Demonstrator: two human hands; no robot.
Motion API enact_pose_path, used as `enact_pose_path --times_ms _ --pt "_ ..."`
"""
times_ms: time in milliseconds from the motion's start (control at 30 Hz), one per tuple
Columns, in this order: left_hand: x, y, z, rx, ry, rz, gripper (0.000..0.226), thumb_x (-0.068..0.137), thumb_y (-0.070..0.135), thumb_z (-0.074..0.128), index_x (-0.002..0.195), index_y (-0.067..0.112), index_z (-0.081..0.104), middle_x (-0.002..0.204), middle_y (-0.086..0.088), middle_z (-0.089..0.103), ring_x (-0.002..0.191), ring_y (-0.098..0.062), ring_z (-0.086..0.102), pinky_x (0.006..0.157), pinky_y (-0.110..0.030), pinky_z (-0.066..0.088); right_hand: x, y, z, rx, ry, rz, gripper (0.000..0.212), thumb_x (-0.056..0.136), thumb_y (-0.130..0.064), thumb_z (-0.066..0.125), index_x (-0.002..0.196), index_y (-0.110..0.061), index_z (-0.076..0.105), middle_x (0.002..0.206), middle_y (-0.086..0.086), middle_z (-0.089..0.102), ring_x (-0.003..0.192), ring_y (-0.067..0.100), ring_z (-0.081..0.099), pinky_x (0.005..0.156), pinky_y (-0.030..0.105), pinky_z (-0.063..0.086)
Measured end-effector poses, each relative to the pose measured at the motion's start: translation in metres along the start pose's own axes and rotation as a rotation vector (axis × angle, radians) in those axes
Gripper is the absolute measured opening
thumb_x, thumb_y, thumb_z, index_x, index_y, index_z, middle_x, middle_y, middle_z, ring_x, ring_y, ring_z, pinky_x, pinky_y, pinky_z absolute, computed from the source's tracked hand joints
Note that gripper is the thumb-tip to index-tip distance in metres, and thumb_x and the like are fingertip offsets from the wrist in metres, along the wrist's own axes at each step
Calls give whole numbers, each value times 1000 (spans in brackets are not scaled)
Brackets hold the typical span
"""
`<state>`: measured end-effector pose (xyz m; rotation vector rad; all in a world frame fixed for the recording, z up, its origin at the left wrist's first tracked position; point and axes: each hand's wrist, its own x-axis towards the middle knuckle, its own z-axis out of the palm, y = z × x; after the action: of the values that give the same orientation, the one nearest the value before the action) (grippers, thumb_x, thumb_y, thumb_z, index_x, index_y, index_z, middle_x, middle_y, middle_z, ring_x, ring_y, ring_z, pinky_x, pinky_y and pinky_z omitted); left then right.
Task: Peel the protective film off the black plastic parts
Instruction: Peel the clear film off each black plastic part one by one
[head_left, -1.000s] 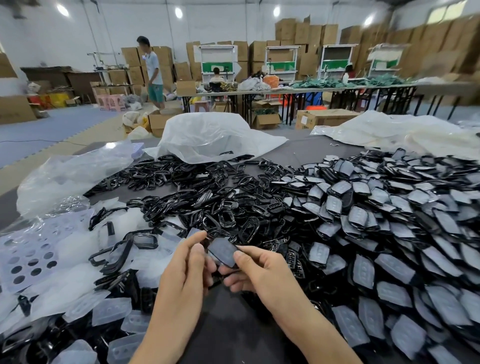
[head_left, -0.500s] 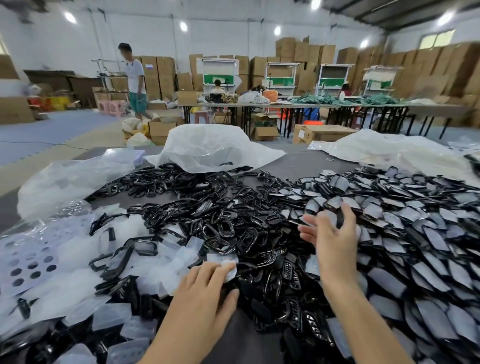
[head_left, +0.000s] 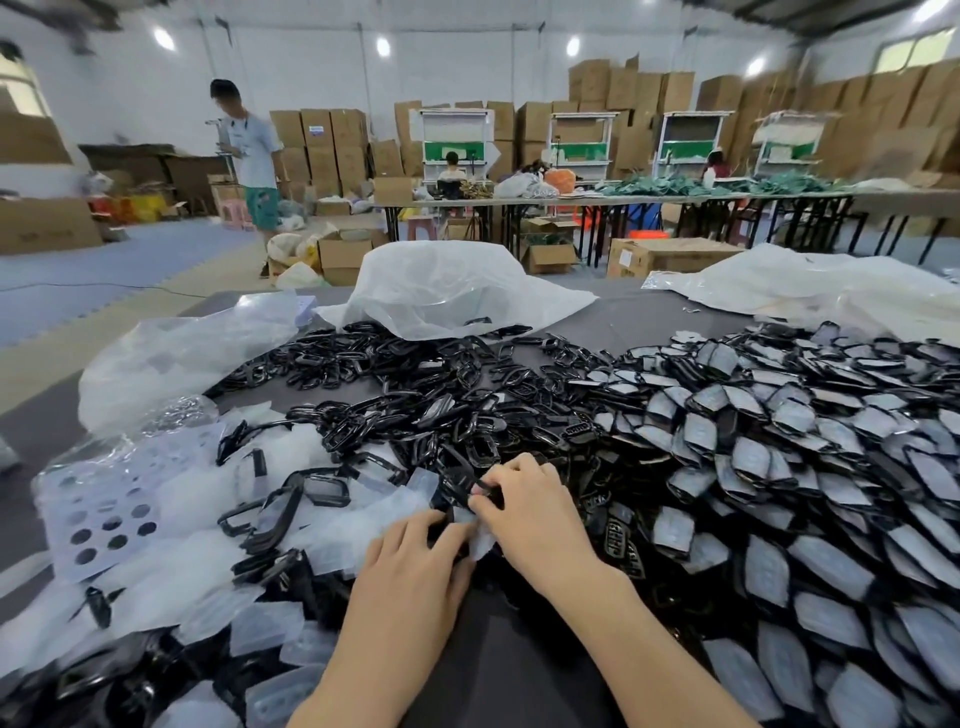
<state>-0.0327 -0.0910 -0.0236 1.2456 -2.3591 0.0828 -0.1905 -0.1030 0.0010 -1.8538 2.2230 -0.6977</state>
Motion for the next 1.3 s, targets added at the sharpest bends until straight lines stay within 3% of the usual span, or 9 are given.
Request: enact_pose_path --times_ms 100,267,400,567,667,867,1067,1200,1300 --pt "-1 0 0 -56 12 9 23 80 23 78 98 30 66 105 8 63 93 -19 63 76 -31 52 -7 6 -1 201 107 14 25 101 -39 51 112 -25 69 113 -7 58 108 17 50 96 33 42" --pt "0 4 0 -24 64 -3 45 79 23 79 122 19 66 105 9 69 93 -18 66 74 -33 56 -35 19 -15 627 343 99 17 100 -38 58 111 -34 70 88 -17 71 89 -5 64 74 4 43" --pt "4 4 0 -83 29 -5 36 92 21 66 127 23 63 111 13 68 104 -16 61 86 -33 51 -48 24 -19 921 372 133 19 97 -26 64 108 -42 62 82 -9 73 73 7 71 66 18 56" --pt "6 2 0 -387 129 -141 24 100 33 48 117 32 64 106 25 63 99 -2 51 89 -23 44 -49 23 -14 973 346 143 21 99 -17 61 102 -37 67 88 -13 74 74 10 73 73 27 59" --pt "3 2 -7 -644 174 -239 23 97 47 42 105 45 62 96 27 65 97 -3 61 80 -18 49 -49 19 -11 982 320 139 25 98 -18 62 104 -41 68 90 -17 73 75 7 72 71 18 55" --pt "7 7 -15 -1043 183 -382 23 99 18 55 109 39 56 92 6 74 86 -7 69 73 -12 50 -48 17 -10 1024 312 139 19 96 -21 65 105 -38 64 91 -17 74 76 7 73 73 15 54" --pt "9 9 -17 -1109 145 -372 16 97 10 58 107 21 63 88 1 76 74 -8 67 70 -11 49 -48 11 -6 1054 293 125 19 96 -16 64 98 -34 69 86 -8 76 73 8 72 67 17 54" --pt "8 8 -13 -1073 145 -348 18 95 11 62 100 28 64 87 6 77 81 -4 69 72 -9 48 -49 9 -5 1080 260 101 20 96 -15 65 98 -34 70 86 -4 76 76 12 73 72 23 58" --pt "3 10 -7 -906 96 -269 30 91 10 67 89 38 59 89 12 72 79 -5 66 74 -17 50 -50 4 -5 1275 197 124 16 96 -6 64 101 -19 71 87 3 77 78 18 75 70 22 58"
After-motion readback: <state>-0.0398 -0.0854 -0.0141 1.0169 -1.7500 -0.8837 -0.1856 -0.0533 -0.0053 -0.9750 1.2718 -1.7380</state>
